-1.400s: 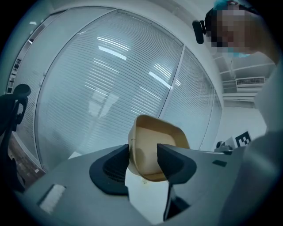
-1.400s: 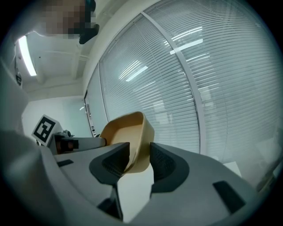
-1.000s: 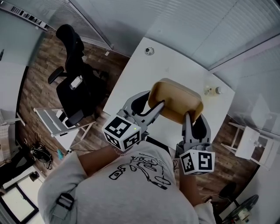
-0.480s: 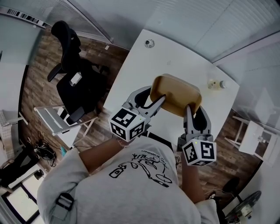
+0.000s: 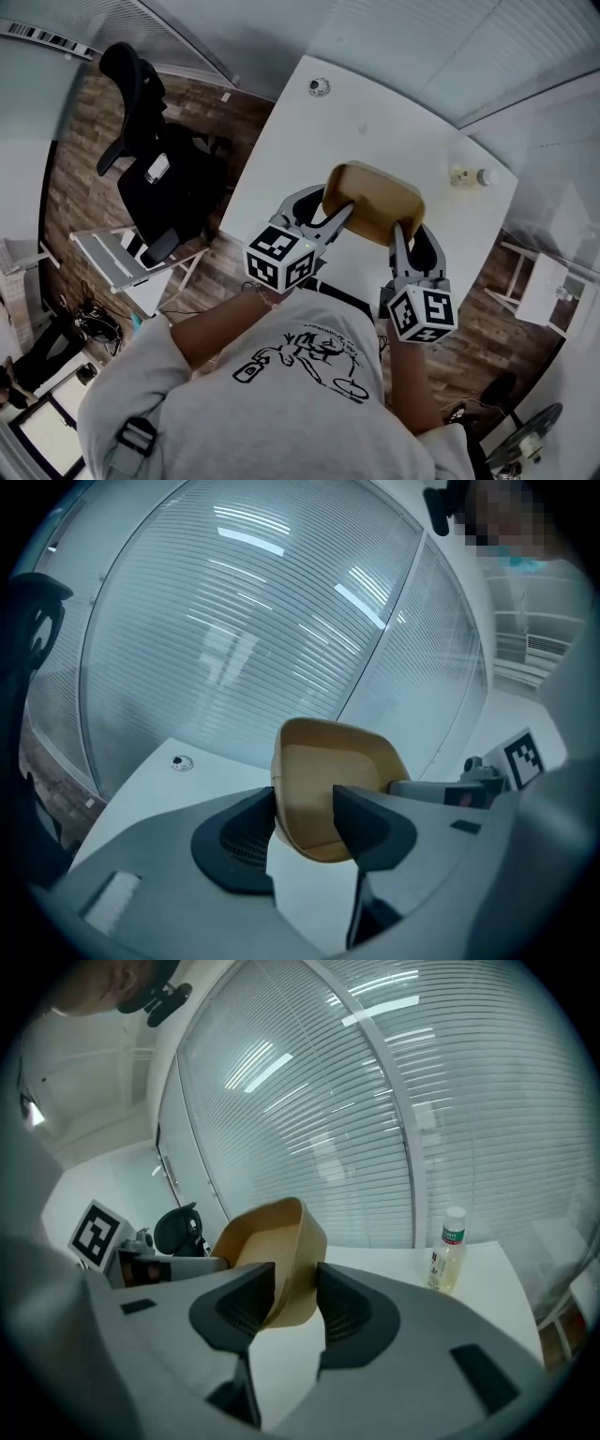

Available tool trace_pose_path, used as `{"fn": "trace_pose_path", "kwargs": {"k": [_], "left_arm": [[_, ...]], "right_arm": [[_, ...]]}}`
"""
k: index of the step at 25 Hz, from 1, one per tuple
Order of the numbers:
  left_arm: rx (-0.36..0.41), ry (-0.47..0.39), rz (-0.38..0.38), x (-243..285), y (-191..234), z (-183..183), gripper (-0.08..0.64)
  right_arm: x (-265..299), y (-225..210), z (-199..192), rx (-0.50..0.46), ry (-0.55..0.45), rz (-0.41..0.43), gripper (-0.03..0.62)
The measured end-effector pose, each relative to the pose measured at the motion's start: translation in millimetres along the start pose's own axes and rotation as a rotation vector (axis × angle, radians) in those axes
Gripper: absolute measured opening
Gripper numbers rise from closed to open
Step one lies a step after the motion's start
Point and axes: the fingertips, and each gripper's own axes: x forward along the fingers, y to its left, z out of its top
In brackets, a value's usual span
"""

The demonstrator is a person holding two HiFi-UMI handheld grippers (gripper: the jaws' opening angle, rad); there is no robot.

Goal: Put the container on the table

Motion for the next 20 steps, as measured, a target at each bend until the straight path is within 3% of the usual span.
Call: {"fn": "trace_pose_path", "kwargs": {"k": [20], "left_arm": [[-0.023,0.106,0.037,44,45,-73,0.189]], "right_arm": [[51,-33,-85,0.031,0.137,-0.023,0.133]]}}
